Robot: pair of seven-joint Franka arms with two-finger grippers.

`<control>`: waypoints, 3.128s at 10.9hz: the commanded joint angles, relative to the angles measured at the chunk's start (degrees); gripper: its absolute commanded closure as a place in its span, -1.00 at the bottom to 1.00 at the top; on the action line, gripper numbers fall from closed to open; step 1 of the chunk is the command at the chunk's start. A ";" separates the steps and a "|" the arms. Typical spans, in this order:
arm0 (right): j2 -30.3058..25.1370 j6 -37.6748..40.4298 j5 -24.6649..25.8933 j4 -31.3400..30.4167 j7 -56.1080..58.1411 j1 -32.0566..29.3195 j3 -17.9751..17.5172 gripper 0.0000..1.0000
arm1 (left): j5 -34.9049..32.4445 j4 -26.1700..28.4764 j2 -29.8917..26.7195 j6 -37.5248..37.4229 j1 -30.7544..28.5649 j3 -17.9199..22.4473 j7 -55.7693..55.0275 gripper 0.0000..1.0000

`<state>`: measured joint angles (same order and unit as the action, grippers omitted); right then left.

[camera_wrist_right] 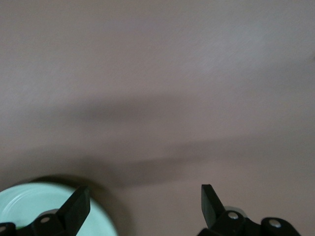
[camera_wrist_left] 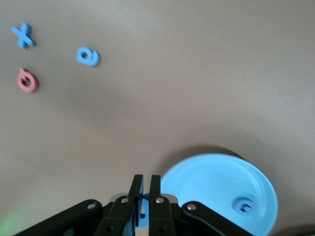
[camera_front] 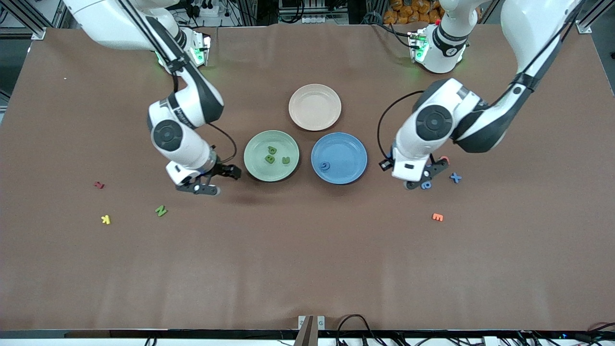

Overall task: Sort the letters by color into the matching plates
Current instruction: 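Place the blue m on the blue plate while the right gripper returns, then lower the right gripper to the green N while the left gripper reaches blue e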

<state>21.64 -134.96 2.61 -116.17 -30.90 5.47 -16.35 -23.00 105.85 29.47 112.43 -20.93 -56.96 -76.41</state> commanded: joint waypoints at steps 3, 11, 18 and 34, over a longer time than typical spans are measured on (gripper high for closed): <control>0.33 1.45 -0.33 1.56 7.87 -0.55 10.17 -1.00 | 0.50 -2.66 0.41 1.65 7.91 0.18 -8.31 1.00; 6.47 1.45 -1.21 9.20 8.05 -4.05 18.19 -1.00 | -3.11 -3.71 2.61 2.09 17.31 4.74 -15.08 0.91; 12.63 0.75 -1.38 15.10 7.70 -6.35 16.96 -1.00 | -8.29 -6.62 4.72 2.27 22.96 9.68 -16.84 -1.00; 16.15 -1.01 -13.77 15.62 -9.34 -6.79 18.19 -1.00 | -7.85 -0.49 5.43 5.84 -1.74 10.47 19.98 -1.00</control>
<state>35.90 -135.83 -10.29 -102.26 -37.45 -1.35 2.09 -30.37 102.90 34.18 114.37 -20.47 -45.63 -57.53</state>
